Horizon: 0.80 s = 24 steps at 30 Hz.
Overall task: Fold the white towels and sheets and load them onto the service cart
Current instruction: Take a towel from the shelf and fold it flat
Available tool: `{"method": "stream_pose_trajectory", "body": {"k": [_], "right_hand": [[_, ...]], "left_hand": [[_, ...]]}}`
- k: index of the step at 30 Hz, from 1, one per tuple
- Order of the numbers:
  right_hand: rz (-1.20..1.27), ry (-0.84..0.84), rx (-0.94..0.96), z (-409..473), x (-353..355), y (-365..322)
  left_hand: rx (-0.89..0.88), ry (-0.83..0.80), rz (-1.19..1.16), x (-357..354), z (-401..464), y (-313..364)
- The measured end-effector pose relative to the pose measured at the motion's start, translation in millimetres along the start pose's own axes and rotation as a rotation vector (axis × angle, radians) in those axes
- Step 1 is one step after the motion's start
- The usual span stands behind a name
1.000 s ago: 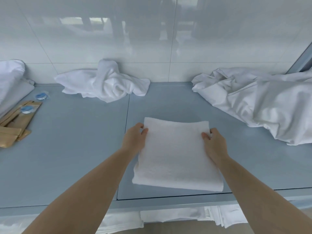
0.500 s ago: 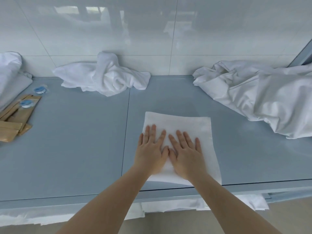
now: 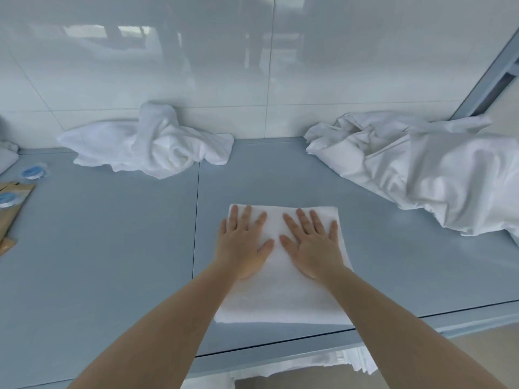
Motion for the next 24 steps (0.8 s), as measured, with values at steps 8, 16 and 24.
{"method": "stream_pose_trajectory", "body": {"k": [8, 16, 24], "right_hand": [[-0.015, 0.018, -0.098, -13.6, 9.0, 50.9], [0.012, 0.009, -0.098, -21.5, 13.6, 121.1], [0.039, 0.01, -0.091, -12.9, 15.0, 170.5]], "left_hand": [[0.151, -0.058, -0.102, -17.4, 2.0, 23.4], [0.193, -0.036, -0.139, -30.6, 20.9, 96.9], [0.188, -0.031, -0.113, -38.9, 44.4, 139.4]]}}
Point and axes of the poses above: each hand's wrist, its own z-axis towards the middle knuckle, its own x-axis out of the back of the hand, y = z × x, the point moved 5 cm from there along z, towards the middle knuckle, and after that the axes turned 2 degrees about -y, right-handed, at the moved point
